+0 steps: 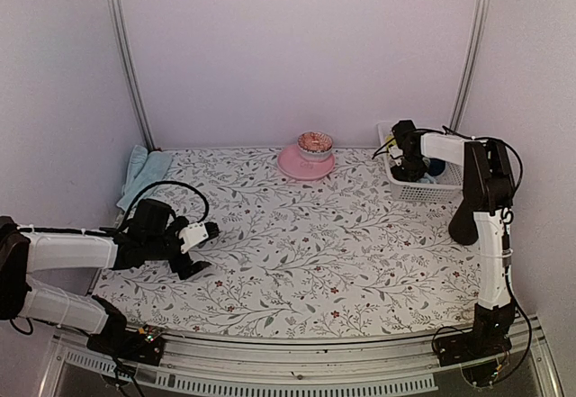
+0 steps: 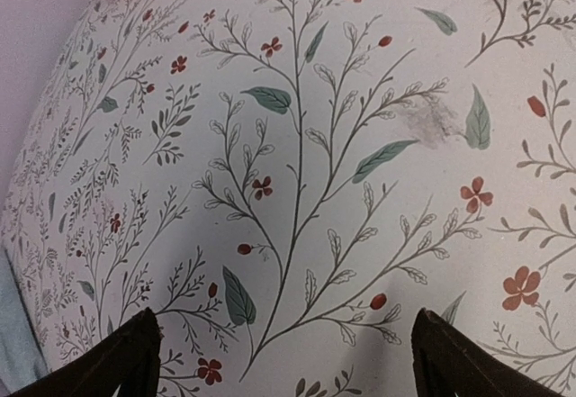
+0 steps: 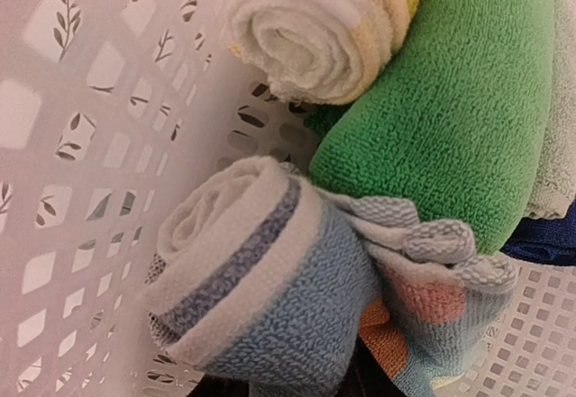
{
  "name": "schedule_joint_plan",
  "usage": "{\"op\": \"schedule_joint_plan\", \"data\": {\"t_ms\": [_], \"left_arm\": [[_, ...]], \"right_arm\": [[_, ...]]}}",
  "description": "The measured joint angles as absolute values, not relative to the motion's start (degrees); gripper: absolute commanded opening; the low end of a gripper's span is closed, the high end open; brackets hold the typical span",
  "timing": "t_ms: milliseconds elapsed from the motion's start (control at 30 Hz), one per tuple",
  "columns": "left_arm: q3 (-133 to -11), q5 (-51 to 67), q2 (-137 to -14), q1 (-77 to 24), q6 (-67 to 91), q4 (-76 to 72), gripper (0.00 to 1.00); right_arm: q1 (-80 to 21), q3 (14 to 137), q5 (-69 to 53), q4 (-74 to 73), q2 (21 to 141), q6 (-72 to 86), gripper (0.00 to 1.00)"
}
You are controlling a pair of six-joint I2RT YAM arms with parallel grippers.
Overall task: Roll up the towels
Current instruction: Adjust the towel in the bin.
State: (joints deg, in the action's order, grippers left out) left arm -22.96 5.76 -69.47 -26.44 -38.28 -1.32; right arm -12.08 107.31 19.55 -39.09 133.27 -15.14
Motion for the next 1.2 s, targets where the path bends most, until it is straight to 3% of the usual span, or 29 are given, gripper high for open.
{"op": "schedule_joint_plan", "data": {"t_ms": [300,500,933,1200], "left_arm": [[-23.0,5.8,-69.5,-26.4,-38.3,-1.3,0.97],[-23.0,5.8,-69.5,-26.4,-38.3,-1.3,0.97],[-22.9,5.7,-69.5,-26.4,-38.3,-1.3,0.97],[-22.8,5.7,-69.4,-26.4,-38.3,-1.3,0.97]], "right_arm": [[-11.8,109.7,17.8,-42.0,133.9,-13.8,0.10],[-9.5,112.2,7.7,-45.1,134.0,-10.4,0.04],[-3.6,109.7,-19.3,-41.5,133.4,-1.1,0.04],[-2.5,108.1,-28.3,-39.4,132.5,4.6,0.06]]}}
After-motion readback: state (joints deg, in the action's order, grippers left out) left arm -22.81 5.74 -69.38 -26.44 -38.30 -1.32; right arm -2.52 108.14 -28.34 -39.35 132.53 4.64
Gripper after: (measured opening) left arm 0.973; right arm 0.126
